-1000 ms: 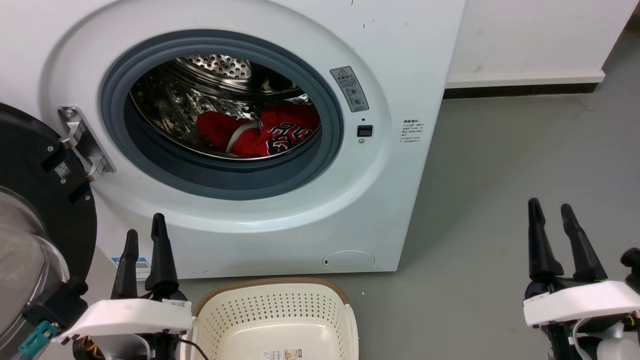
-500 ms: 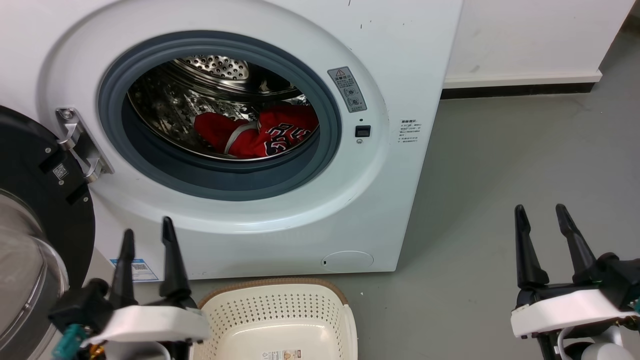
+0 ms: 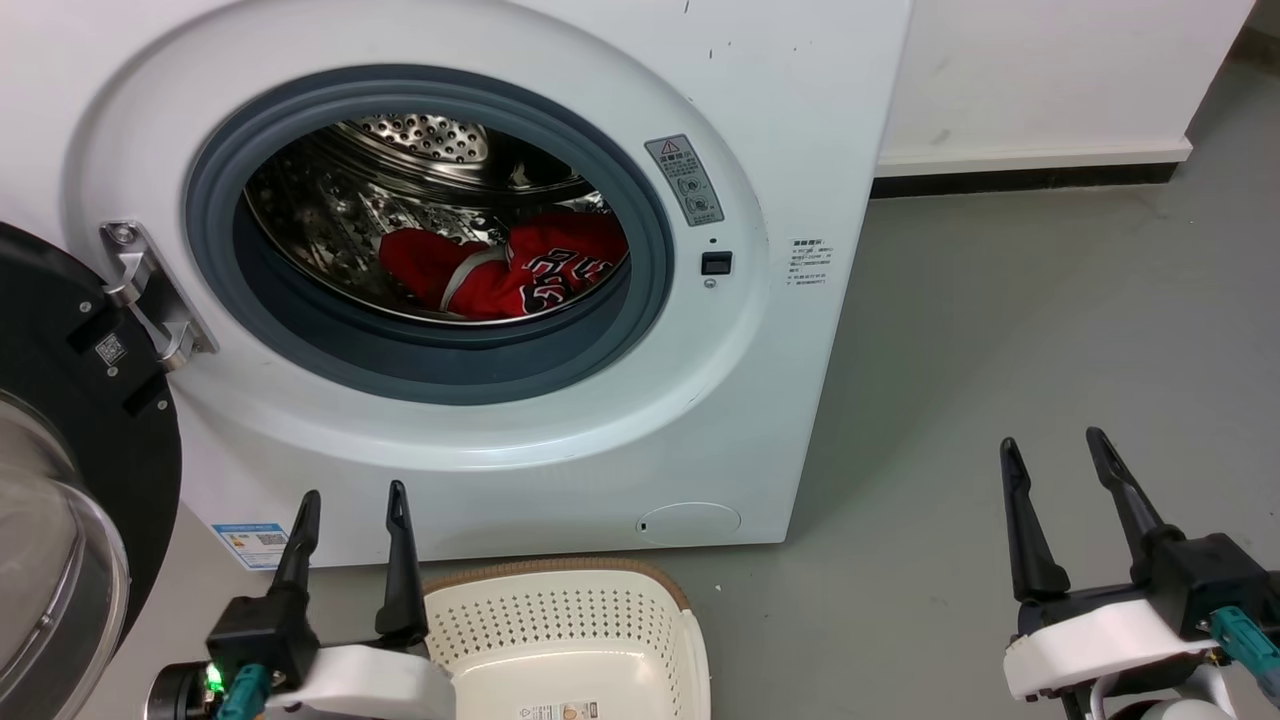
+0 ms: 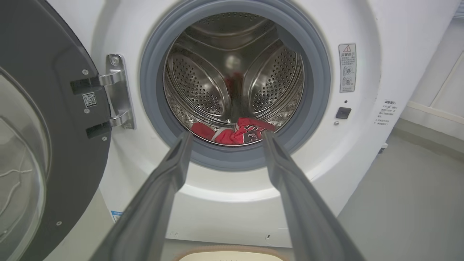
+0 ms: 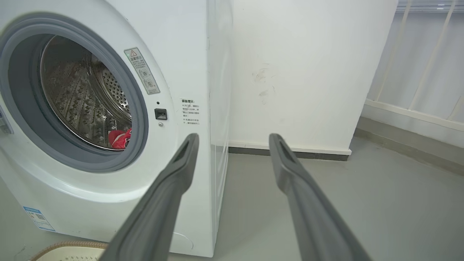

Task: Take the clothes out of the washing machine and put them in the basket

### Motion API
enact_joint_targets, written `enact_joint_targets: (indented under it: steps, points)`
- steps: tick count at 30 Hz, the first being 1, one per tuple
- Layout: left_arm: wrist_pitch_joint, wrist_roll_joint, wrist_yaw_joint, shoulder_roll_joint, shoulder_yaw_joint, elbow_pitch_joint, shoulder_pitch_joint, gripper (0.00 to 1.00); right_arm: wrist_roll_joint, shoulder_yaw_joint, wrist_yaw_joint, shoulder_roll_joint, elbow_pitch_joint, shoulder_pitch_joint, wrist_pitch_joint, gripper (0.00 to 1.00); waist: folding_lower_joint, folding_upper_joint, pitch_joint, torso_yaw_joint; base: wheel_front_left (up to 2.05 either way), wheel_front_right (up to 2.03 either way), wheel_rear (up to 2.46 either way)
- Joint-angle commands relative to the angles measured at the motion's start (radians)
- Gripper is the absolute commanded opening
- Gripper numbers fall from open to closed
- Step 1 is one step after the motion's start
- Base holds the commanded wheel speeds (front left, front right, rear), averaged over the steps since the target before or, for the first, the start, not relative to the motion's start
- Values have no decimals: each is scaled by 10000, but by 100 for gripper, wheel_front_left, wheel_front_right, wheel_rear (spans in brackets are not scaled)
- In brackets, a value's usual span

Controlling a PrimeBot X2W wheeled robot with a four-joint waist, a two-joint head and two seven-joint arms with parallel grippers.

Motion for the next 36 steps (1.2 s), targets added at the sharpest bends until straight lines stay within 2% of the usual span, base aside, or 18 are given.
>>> enact_joint_targets:
  steps: [1, 6, 8, 12, 16, 23, 36]
  points:
    - [-104, 361, 228, 148, -192, -82, 46, 100, -205, -3, -3, -9, -23, 61, -119, 100, 0, 0, -5, -11, 0, 0, 0]
    - [-217, 650, 628, 355, -628, -107, 99, 100, -681, 20, -3, -6, -44, 128, -223, 100, 0, 0, -15, -23, 0, 0, 0]
    - [-244, 412, 615, 255, -576, -160, 161, 100, -725, 3, -4, -6, -22, 164, -261, 100, 0, 0, -17, -22, 0, 0, 0]
    - [-334, 314, 247, 117, -340, -350, 234, 100, -607, -77, -4, -2, 118, 161, -345, 100, 0, 0, -22, -20, 0, 0, 0]
    - [-419, 218, -363, -196, 71, -340, 411, 100, -409, -103, -5, -5, 277, 205, -428, 100, 0, 0, -30, -26, 0, 0, 0]
    - [-534, 850, -1108, -586, 646, -173, 587, 100, 73, -75, -5, -2, 600, 181, -555, 100, 0, 0, -42, -67, 0, 0, 0]
    - [-762, 2312, -1544, -896, 1031, 128, 719, 100, -576, -16, -6, -1, 756, 194, -776, 100, 0, 0, -68, -122, 0, 0, 0]
